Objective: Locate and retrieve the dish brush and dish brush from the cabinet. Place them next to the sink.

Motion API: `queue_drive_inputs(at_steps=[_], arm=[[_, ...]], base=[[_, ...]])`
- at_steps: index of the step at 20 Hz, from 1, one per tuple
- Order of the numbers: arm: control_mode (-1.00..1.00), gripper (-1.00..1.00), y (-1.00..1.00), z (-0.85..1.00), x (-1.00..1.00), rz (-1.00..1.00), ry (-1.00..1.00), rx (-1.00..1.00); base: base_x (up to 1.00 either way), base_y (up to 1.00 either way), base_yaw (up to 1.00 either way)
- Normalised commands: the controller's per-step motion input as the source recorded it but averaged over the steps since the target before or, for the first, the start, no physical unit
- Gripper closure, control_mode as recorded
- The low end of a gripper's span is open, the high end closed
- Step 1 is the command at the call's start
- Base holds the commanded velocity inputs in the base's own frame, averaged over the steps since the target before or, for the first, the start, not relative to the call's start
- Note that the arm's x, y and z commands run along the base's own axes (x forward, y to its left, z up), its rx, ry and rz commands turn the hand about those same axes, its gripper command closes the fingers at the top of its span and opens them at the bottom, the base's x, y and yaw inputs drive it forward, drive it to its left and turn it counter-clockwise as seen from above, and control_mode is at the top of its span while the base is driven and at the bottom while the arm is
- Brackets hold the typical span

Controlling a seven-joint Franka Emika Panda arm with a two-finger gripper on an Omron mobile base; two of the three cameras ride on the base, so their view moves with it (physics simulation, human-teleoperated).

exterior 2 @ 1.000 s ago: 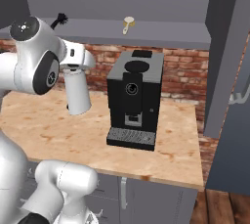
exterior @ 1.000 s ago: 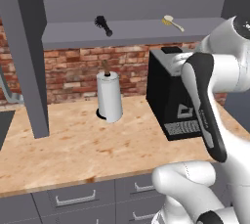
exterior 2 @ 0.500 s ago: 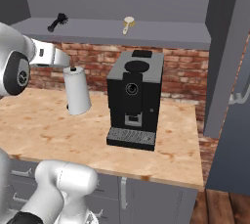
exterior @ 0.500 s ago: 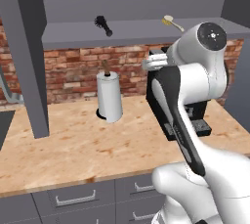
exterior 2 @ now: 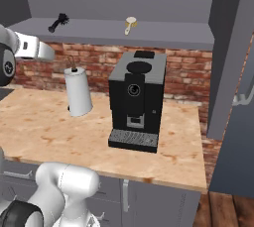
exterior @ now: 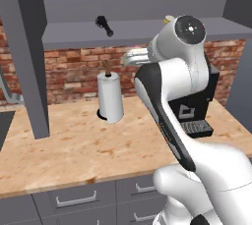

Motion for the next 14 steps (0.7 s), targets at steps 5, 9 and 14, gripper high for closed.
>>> queue_drive_inputs(at_steps=[5,9,14], arm=[[-1.0,-1.0,0.3,0.0,0.43,0.14,-0.07,0.0],[-1.0,-1.0,0.03,0.0,0.52,0.19,-0.16,0.02],[-1.0,-1.0,0.05,0.05,0.3,0.08,-0.07,-0.02]], base=[[0.0,0.0,0.0],[0.0,0.0,0.0],[0.0,0.0,0.0]])
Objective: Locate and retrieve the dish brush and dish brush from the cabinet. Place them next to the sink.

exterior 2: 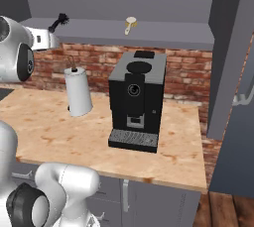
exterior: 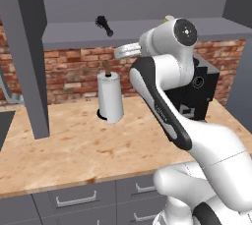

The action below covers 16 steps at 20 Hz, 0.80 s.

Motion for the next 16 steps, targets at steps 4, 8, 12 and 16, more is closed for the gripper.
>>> queue_drive_inputs(at_steps=[4,8,12,16], arm=[[-1.0,-1.0,0.14,0.17,0.04,-0.02,0.0,-0.03],[-1.0,-1.0,0.17,0.29,0.0,-0.05,0.0,-0.02],[-1.0,-1.0,0.15,0.07,0.14,-0.02,0.02,-0.04],[-1.0,-1.0,0.07,0.0,0.25,-0.01,0.0,-0.03]], base=[[0.0,0.0,0.0],[0.0,0.0,0.0],[0.0,0.0,0.0],[0.0,0.0,0.0]])
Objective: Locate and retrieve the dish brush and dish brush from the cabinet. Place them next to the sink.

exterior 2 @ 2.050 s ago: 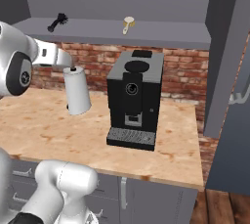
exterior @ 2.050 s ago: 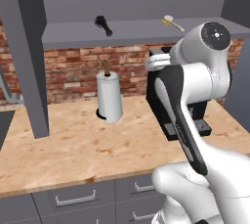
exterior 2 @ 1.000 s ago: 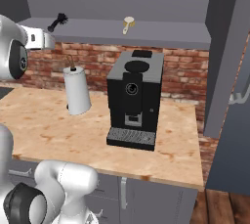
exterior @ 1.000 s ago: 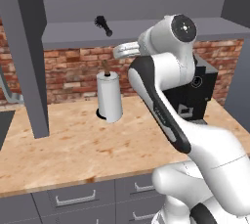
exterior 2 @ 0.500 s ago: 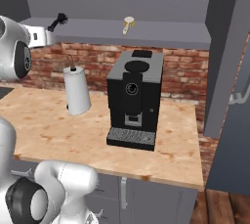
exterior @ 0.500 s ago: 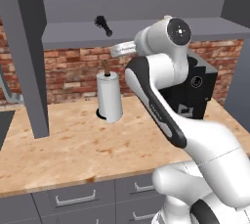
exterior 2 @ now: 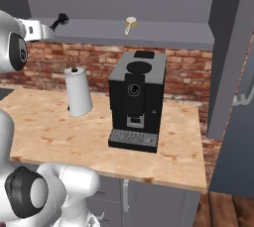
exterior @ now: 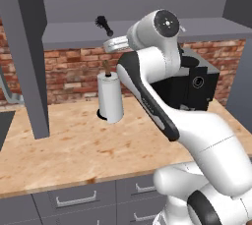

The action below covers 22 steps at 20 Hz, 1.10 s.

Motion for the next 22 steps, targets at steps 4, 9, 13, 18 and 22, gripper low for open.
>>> queue_drive_inputs(at_steps=[4,9,13,18,22], arm=[[-1.0,-1.0,0.0,0.06,0.27,-0.05,0.01,0.0],[-1.0,-1.0,0.0,0.13,0.23,-0.07,0.01,0.0],[-1.0,-1.0,0.03,0.1,0.12,-0.07,0.02,0.02],[-1.0,-1.0,0.14,0.0,0.08,-0.04,0.02,0.11],[-1.0,-1.0,0.09,0.0,0.16,0.0,0.0,0.11]], base=[[0.0,0.0,0.0],[0.0,0.0,0.0],[0.0,0.0,0.0],[0.0,0.0,0.0],[0.0,0.0,0.0]])
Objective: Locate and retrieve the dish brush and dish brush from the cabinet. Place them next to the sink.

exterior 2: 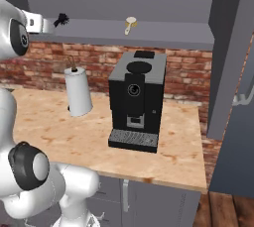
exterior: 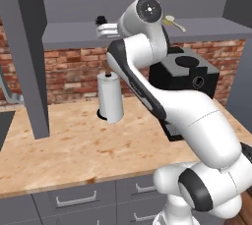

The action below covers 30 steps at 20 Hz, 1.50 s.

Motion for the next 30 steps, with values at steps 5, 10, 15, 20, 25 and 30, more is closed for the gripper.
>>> queue_drive_inputs(at_steps=[5,10,15,20,25,30], arm=[[-1.0,-1.0,0.01,0.0,0.3,0.0,-0.04,0.03],[-1.0,-1.0,0.0,0.0,0.29,0.0,-0.05,0.0],[-1.0,-1.0,0.0,0.0,0.26,0.0,0.03,-0.01],[-1.0,-1.0,0.0,0.0,0.26,0.0,0.04,-0.02],[-1.0,-1.0,0.0,0.0,0.28,0.0,0.01,-0.01],[-1.0,-1.0,0.03,0.0,0.27,0.0,0.0,-0.01]], base=[[0.0,0.0,0.0],[0.0,0.0,0.0],[0.0,0.0,0.0],[0.0,0.0,0.0],[0.0,0.0,0.0],[0.0,0.0,0.0]])
